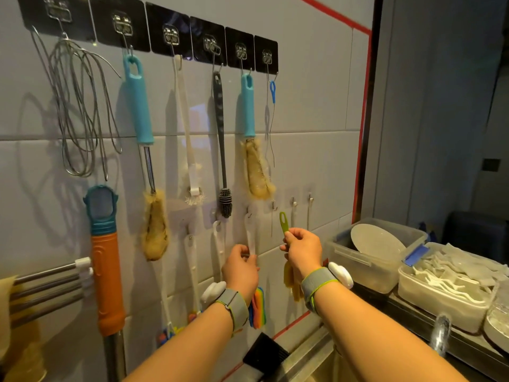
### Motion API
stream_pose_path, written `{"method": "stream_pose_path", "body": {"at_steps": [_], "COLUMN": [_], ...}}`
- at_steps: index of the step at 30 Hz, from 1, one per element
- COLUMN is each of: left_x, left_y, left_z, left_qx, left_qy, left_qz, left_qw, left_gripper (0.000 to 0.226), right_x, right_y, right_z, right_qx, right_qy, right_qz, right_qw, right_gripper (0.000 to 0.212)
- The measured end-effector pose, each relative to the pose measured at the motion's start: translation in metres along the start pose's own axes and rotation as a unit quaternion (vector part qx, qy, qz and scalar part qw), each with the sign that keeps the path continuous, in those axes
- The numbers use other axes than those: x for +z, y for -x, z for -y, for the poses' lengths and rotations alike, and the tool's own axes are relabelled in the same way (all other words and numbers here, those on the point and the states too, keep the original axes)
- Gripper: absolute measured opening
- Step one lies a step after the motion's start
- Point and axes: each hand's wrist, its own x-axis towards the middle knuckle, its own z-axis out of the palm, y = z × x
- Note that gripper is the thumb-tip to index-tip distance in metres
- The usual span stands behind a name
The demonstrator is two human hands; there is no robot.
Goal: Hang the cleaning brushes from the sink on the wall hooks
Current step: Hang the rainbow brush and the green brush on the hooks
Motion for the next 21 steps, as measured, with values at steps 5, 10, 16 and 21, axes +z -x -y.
{"method": "stream_pose_path", "body": {"at_steps": [5,10,16,21], "left_x": [-0.003,0.0,-0.001,-0.011], "left_y": [-0.007,-0.01,-0.01,-0.001], "left_z": [0.004,0.01,0.015,0.001], "left_qx": [0.012,0.013,-0.003,-0.006], "left_qy": [0.0,-0.004,0.01,0.027], "left_qz": [0.009,0.009,0.021,0.039], "left_qw": [1.0,1.0,1.0,0.999], "left_gripper": [0.006,0.009,0.016,0.008], "right_x": [0.013,0.022,0.021,0.004], "right_y": [-0.019,-0.025,-0.019,-0.011], "right_z": [0.016,0.009,-0.007,-0.002], "right_qx": [-0.007,0.01,0.024,-0.004], "right_qy": [-0.015,-0.018,-0.033,0.01], "right_qz": [0.011,0.019,0.049,0.015], "right_qw": [1.0,1.0,0.998,1.0], "right_gripper": [0.024,0.024,0.021,0.01]}}
